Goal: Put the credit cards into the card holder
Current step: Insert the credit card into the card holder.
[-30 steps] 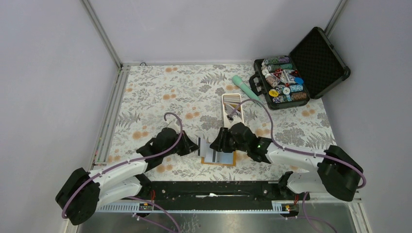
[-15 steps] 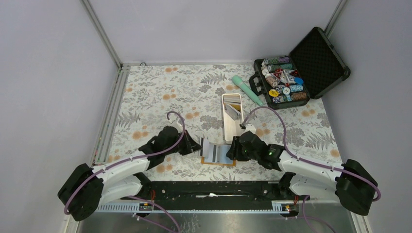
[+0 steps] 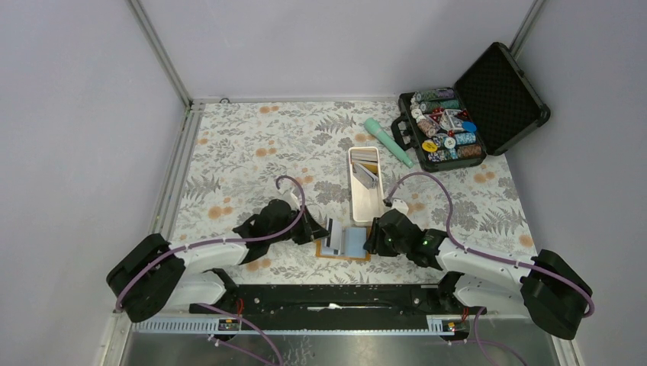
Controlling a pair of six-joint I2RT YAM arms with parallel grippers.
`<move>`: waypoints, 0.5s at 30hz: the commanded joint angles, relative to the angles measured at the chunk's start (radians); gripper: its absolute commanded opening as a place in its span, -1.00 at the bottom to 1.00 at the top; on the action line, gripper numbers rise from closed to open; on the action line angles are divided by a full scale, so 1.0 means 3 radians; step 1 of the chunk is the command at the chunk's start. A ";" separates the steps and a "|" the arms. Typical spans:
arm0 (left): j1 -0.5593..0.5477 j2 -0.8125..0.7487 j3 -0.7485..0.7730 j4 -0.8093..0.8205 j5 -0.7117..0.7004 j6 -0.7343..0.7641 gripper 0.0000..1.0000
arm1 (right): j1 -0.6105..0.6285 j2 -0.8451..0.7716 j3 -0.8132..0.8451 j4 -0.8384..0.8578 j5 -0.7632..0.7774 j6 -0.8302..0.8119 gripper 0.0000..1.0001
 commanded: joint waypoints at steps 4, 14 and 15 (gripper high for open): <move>-0.0057 0.0271 0.0011 0.0693 0.0047 -0.0034 -1.00 | -0.0075 0.0023 -0.0078 0.0220 -0.0001 0.0097 -0.12; -0.0114 0.0624 -0.0049 0.1104 0.0094 -0.0070 -1.00 | -0.0086 0.0008 -0.0090 0.0240 -0.0007 0.0114 -0.13; -0.0118 0.0647 -0.0051 0.1132 0.0102 -0.0075 -1.00 | -0.0090 0.0008 -0.0090 0.0240 -0.0008 0.0117 -0.13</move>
